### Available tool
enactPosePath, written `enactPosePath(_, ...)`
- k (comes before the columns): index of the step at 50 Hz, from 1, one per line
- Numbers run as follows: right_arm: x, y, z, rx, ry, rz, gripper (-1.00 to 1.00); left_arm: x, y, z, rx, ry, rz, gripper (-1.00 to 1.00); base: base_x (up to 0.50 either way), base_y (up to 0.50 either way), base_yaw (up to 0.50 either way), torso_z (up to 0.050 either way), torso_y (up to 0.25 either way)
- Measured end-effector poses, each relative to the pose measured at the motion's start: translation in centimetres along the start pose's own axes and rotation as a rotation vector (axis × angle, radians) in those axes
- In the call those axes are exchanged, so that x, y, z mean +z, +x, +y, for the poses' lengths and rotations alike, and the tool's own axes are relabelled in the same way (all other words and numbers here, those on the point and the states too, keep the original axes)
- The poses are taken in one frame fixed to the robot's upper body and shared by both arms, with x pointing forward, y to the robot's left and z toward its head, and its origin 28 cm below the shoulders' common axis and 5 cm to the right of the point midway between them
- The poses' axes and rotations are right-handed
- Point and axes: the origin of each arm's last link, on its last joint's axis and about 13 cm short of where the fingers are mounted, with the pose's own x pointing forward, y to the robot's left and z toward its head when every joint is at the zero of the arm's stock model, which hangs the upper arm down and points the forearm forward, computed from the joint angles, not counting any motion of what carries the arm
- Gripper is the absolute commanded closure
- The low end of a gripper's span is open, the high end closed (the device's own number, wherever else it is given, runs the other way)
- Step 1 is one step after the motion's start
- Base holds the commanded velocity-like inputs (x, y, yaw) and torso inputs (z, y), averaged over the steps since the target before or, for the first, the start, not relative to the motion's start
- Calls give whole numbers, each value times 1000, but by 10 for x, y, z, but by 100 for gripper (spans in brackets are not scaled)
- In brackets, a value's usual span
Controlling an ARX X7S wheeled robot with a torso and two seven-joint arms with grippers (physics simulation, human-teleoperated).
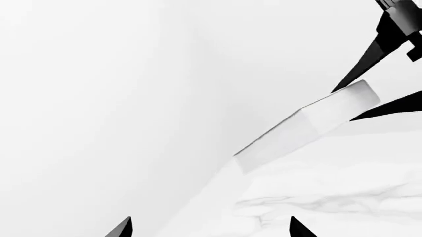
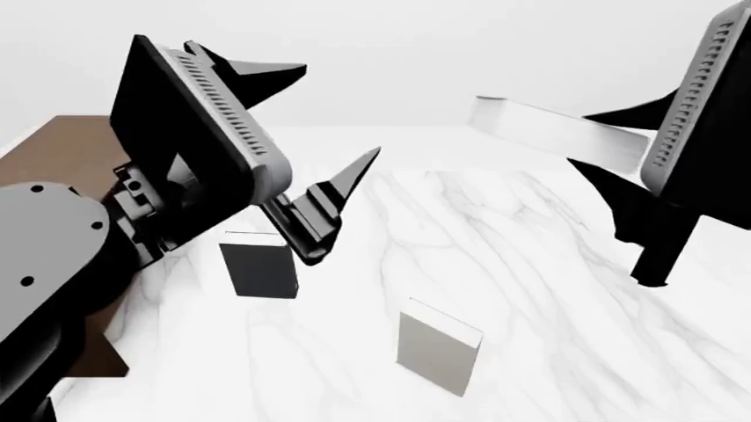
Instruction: Pick up the book on the right and place it under the cabinet shelf.
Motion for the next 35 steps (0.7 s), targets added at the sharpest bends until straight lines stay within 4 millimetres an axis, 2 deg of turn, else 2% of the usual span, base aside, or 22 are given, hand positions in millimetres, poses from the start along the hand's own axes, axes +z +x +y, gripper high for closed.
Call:
enactPosePath(16,17,-4,0,32,-110,-131,100,0,-2,-8,-101,123,-13,-100,0,0,0,1,1)
enactPosePath(35,46,-8,6,99,-227,-268,100,-1,-2,-13,-154,170,-6,-100,0,0,0,0,1)
